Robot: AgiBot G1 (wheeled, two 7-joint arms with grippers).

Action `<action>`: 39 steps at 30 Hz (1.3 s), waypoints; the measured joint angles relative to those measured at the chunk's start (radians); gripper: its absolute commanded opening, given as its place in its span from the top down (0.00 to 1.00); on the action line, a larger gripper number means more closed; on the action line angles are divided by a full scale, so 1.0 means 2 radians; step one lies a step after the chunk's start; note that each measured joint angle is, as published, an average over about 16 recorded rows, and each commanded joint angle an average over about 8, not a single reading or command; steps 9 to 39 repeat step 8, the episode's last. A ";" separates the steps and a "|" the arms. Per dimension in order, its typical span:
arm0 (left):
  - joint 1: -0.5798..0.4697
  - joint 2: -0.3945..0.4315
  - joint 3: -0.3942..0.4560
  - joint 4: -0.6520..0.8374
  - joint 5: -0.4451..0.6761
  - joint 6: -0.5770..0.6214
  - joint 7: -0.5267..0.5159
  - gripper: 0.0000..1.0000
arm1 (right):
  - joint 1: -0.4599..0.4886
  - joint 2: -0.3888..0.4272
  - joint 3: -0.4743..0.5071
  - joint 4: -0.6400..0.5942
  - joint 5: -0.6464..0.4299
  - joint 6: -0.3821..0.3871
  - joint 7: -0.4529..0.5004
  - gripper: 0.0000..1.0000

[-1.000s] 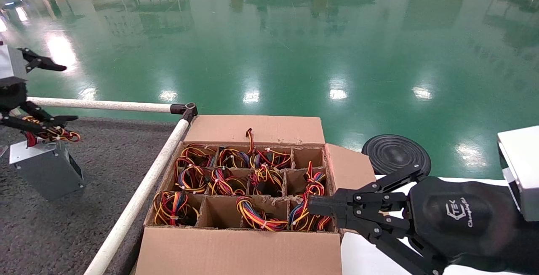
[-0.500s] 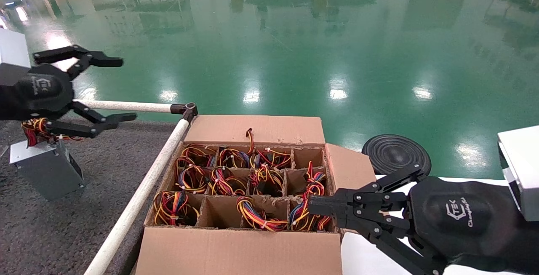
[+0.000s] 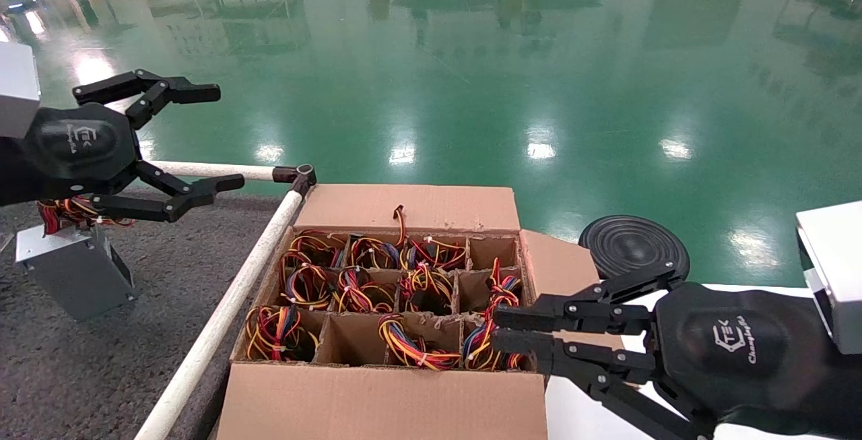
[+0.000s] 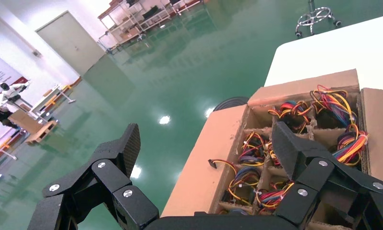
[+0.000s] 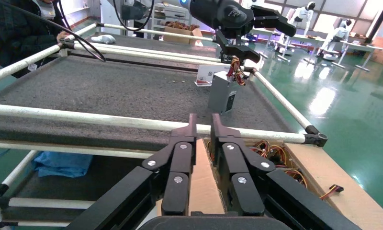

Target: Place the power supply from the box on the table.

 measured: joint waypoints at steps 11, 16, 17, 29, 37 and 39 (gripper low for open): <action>0.005 0.001 -0.004 0.001 -0.008 0.005 -0.001 0.00 | 0.000 0.000 0.000 0.000 0.000 0.000 0.000 0.00; 0.005 0.001 -0.004 0.001 -0.008 0.005 -0.001 0.00 | 0.000 0.000 0.000 0.000 0.000 0.000 0.000 0.00; 0.005 0.001 -0.004 0.001 -0.008 0.005 -0.001 0.00 | 0.000 0.000 0.000 0.000 0.000 0.000 0.000 0.00; 0.005 0.001 -0.004 0.001 -0.008 0.005 -0.001 0.00 | 0.000 0.000 0.000 0.000 0.000 0.000 0.000 0.00; 0.005 0.001 -0.004 0.001 -0.008 0.005 -0.001 0.00 | 0.000 0.000 0.000 0.000 0.000 0.000 0.000 0.00; 0.005 0.001 -0.004 0.001 -0.008 0.005 -0.001 0.00 | 0.000 0.000 0.000 0.000 0.000 0.000 0.000 0.00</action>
